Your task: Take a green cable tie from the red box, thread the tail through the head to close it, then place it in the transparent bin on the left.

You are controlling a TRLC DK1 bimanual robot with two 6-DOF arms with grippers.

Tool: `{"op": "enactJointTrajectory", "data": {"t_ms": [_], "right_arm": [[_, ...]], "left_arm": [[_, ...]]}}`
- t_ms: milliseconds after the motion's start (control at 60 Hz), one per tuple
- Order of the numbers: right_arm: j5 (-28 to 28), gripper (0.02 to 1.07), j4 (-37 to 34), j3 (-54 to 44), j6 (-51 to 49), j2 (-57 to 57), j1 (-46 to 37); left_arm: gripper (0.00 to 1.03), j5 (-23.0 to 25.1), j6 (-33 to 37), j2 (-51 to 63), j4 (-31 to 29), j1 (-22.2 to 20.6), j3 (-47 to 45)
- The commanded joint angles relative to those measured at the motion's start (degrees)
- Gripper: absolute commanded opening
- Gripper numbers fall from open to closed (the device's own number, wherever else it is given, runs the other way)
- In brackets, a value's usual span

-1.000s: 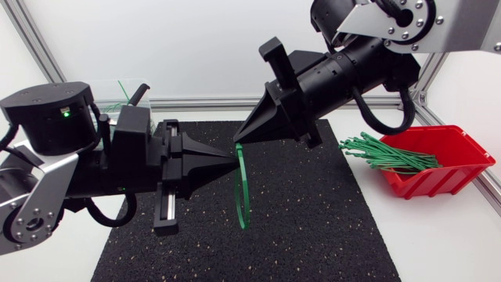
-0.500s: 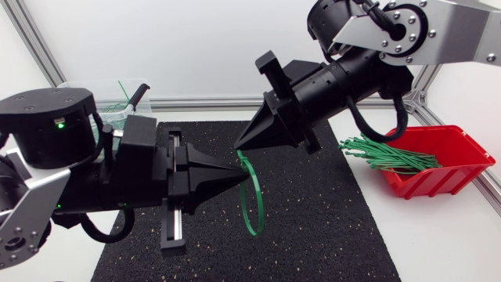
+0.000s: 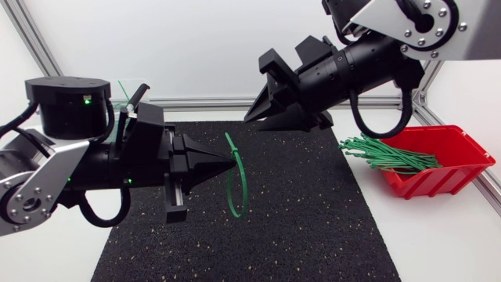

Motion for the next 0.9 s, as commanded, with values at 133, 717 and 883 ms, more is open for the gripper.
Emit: {"op": "enactJointTrajectory", "data": {"t_ms": [133,717,883], "right_arm": [[14.91,0.71,3.16,-4.30,-7.79,-0.75,0.41],[46.46,1.00,16.43,-14.85,-21.15,-9.19,-0.47],[52.26,1.02,21.62,-17.84,-24.14,-11.38,-0.91]], "left_arm": [[0.03,-6.41,7.62,3.08,-8.04,2.27,4.86],[0.03,-29.44,15.00,3.34,-7.95,19.32,13.74],[0.03,-32.78,13.68,9.32,-4.88,27.50,21.29]]}}
